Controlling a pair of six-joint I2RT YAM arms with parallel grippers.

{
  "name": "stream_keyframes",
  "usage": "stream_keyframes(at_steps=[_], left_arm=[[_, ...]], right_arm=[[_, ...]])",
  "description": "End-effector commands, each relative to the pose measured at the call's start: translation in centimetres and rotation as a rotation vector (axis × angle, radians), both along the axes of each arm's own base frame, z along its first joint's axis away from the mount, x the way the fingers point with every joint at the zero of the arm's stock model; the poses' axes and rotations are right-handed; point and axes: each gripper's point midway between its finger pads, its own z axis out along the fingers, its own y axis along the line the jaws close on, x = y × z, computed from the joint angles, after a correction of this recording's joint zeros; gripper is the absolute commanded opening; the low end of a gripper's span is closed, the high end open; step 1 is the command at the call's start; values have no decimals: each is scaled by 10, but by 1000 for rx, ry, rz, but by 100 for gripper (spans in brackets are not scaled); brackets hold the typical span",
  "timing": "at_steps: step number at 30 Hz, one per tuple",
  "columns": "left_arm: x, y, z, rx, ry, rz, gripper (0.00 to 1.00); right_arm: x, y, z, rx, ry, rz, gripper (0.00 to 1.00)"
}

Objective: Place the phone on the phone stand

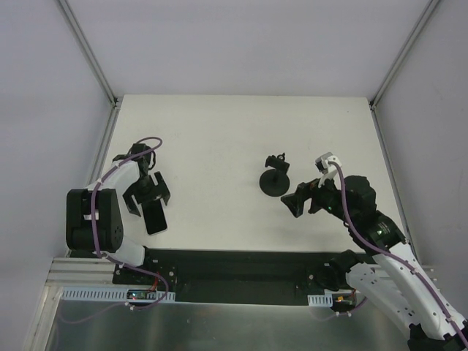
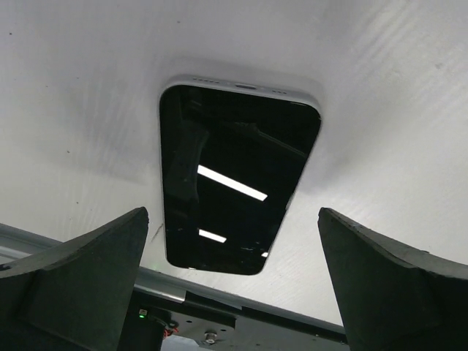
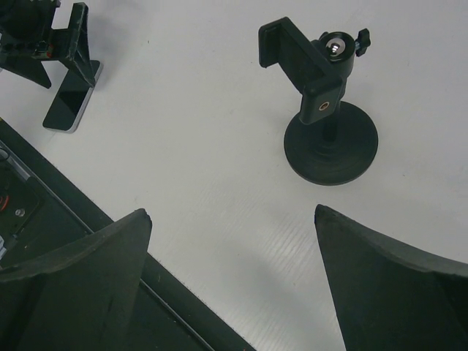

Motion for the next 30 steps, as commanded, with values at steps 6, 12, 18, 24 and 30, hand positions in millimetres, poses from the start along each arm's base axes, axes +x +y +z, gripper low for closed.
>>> stream_keyframes(at_steps=[6,12,18,24,30], left_arm=[[-15,-7,-21,-68,99,56,99],[-17,-10,-32,-82,132,64,91],[-21,-17,-42,-118,149,82,67],[-20,-24,-42,-159,141,67,37],[-16,-38,-40,-239,120,29,6]], right_arm=[[7,3,2,5,-40,2,96],[7,0,3,4,-50,-12,96],[8,-1,3,1,-50,-19,96],[10,-3,-3,-15,-29,-33,96],[16,-9,-13,-50,17,-89,96]])
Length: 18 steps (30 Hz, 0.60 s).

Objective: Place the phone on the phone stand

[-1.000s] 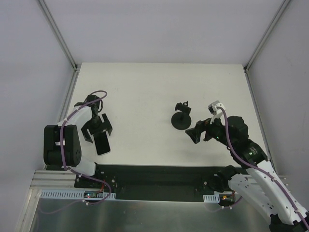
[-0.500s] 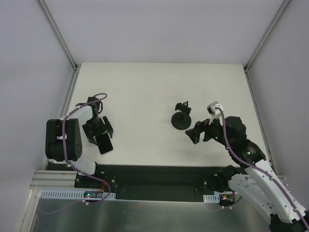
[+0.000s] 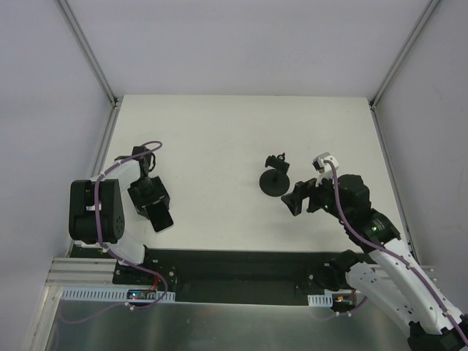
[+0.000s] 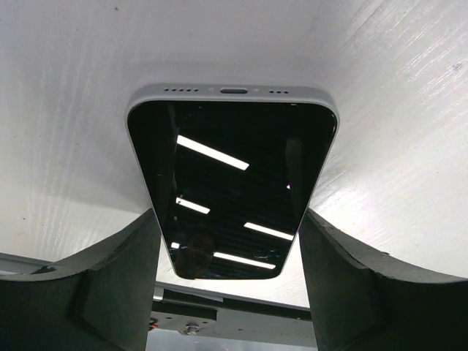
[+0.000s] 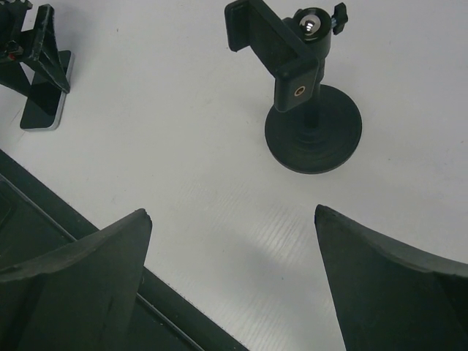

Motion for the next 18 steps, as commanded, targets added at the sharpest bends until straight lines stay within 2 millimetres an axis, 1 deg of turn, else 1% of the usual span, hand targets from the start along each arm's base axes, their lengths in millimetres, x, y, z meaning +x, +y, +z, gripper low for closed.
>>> stream_keyframes(at_steps=[1,3,5,7,8,9,10,11,12,13,14,15,16,17,18], left_arm=[[-10,-25,-15,-132,34,-23,0],[-9,-31,-13,-167,17,-17,0],[-10,-43,-9,-229,-2,-7,0],[-10,-51,-4,-267,-21,-4,0],[-9,-57,2,-301,-44,8,0],[-8,-61,7,-323,-60,10,0],[-7,-66,12,-343,-76,11,0],[-4,-75,25,-398,-113,17,0],[-3,-79,31,-420,-132,21,0],[-1,-82,38,-441,-149,24,0],[4,-87,51,-469,-190,31,0],[2,-97,59,-505,-201,9,0],[4,-101,66,-525,-217,8,0],[7,-104,77,-545,-250,15,0],[6,-111,86,-585,-259,7,0]], right_arm=[[8,-5,2,-22,3,-57,96],[8,-3,2,-17,10,-63,97],[5,2,4,3,18,-69,98],[1,9,7,22,8,-59,99],[-2,15,8,46,19,-51,99],[-2,16,8,49,13,-67,99],[-6,24,10,54,2,-50,99],[-9,30,9,58,11,-45,99],[-10,35,10,58,4,-39,99],[-16,44,13,57,-17,-22,99],[-16,49,12,53,-17,-25,99],[-18,54,13,51,-27,-21,99],[-22,64,20,67,-51,-12,99],[-23,70,19,57,-55,-7,99],[-25,76,20,66,-56,-7,99]])
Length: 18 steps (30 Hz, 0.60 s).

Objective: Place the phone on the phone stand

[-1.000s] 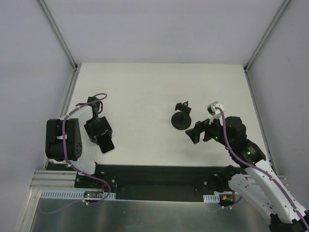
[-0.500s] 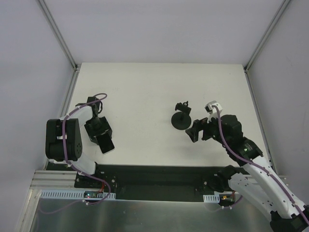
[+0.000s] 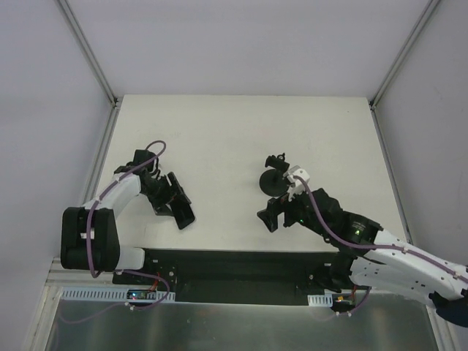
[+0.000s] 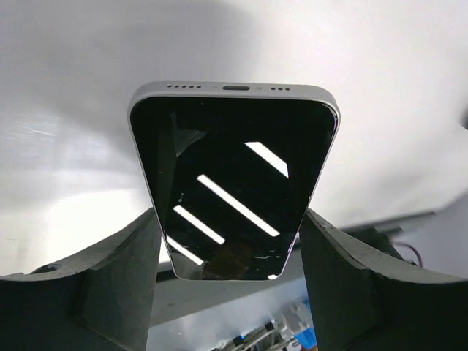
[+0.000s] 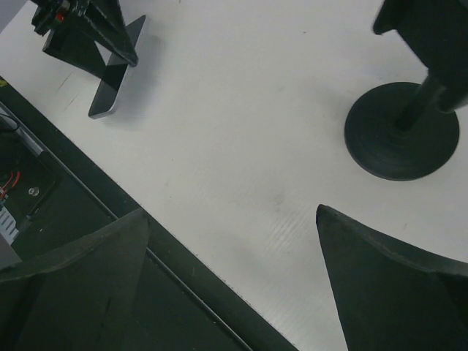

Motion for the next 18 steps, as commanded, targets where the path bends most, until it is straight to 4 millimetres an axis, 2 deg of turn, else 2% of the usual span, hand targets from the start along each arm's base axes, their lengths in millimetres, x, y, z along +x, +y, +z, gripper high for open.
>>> stream_keyframes(at_steps=[1,7,8,10,11,12,13,14,18], left_arm=[[10,-43,59,-259,-114,10,0],[10,-69,110,-435,-221,2,0],[10,-72,120,-462,-234,16,0],[10,-81,136,-524,-256,10,0],[10,-83,143,-538,-278,6,0],[10,-85,147,-548,-288,4,0],[10,-88,150,-555,-282,12,0],[9,-89,154,-562,-288,9,0],[7,-95,163,-596,-278,22,0]], right_arm=[[8,27,33,96,-82,-80,99],[0,84,41,106,-83,-29,99],[1,96,32,75,-74,-22,99],[0,116,46,112,-65,-3,99],[0,129,35,87,-53,21,99],[1,142,49,130,-64,39,99],[1,152,54,152,-66,52,99],[3,162,46,141,-50,49,99],[11,184,38,173,2,-5,94]])
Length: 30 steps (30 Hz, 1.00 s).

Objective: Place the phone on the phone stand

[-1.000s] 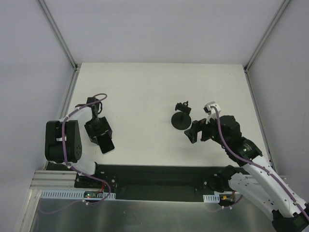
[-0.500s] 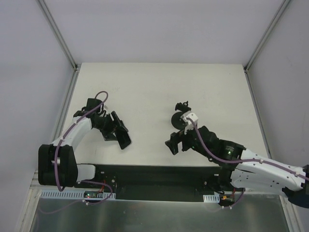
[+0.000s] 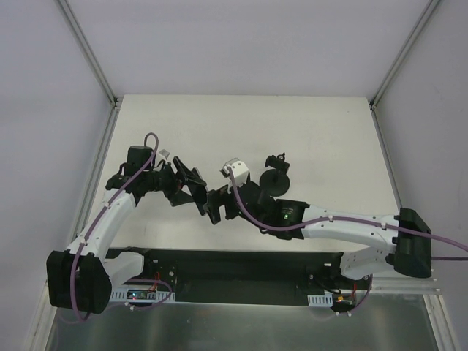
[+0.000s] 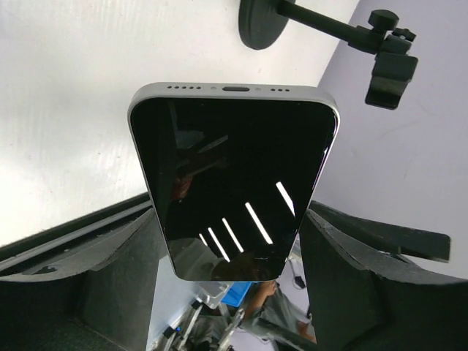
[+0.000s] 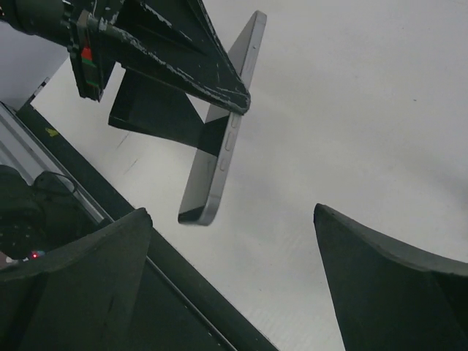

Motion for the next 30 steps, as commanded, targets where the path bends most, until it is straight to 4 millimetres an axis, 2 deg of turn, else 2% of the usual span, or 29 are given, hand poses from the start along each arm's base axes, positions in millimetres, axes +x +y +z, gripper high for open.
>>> stream_keyframes(at_steps=[1,4,7,8,13,14,16,17,18,19,20,21,22,24,25,26,27,30], left_arm=[[1,-14,35,-116,-25,-2,0],[1,-17,38,-134,-18,11,0],[0,-18,39,-153,-4,30,0],[0,-18,41,-158,-13,32,0],[0,-21,46,-170,-14,44,0],[0,-22,45,-171,-13,42,0],[-2,-24,45,-172,-14,36,0],[-4,-25,42,-172,-6,35,0],[-3,-25,42,-177,-8,36,0],[-5,-25,41,-178,-13,31,6],[-6,-26,41,-181,-20,19,20],[-6,-26,41,-168,-58,-2,33],[-6,-26,46,-161,-97,-21,55],[-9,-26,49,-138,-191,-82,81],[-12,-25,53,-130,-232,-99,99],[-14,-24,54,-121,-261,-116,99],[-16,-23,54,-100,-317,-147,99],[-26,-23,56,-72,-421,-228,99]], right_arm=[[8,40,25,172,39,-39,93],[8,53,17,173,49,-44,86],[14,54,13,172,45,-83,79],[15,55,12,175,44,-84,69],[13,60,13,200,42,-70,44],[14,59,15,204,38,-70,34],[14,58,17,207,20,-66,26],[15,57,19,207,12,-64,17],[14,56,18,201,6,-60,13],[14,54,21,198,-8,-55,8],[15,52,21,194,-16,-55,1],[16,47,19,177,-22,-58,1],[16,41,27,182,-36,-58,1],[17,25,25,122,-56,-33,1],[16,12,33,113,-78,-17,1],[15,2,34,98,-81,-7,1],[17,-13,26,60,-57,9,1],[6,-62,39,56,-33,102,1]])
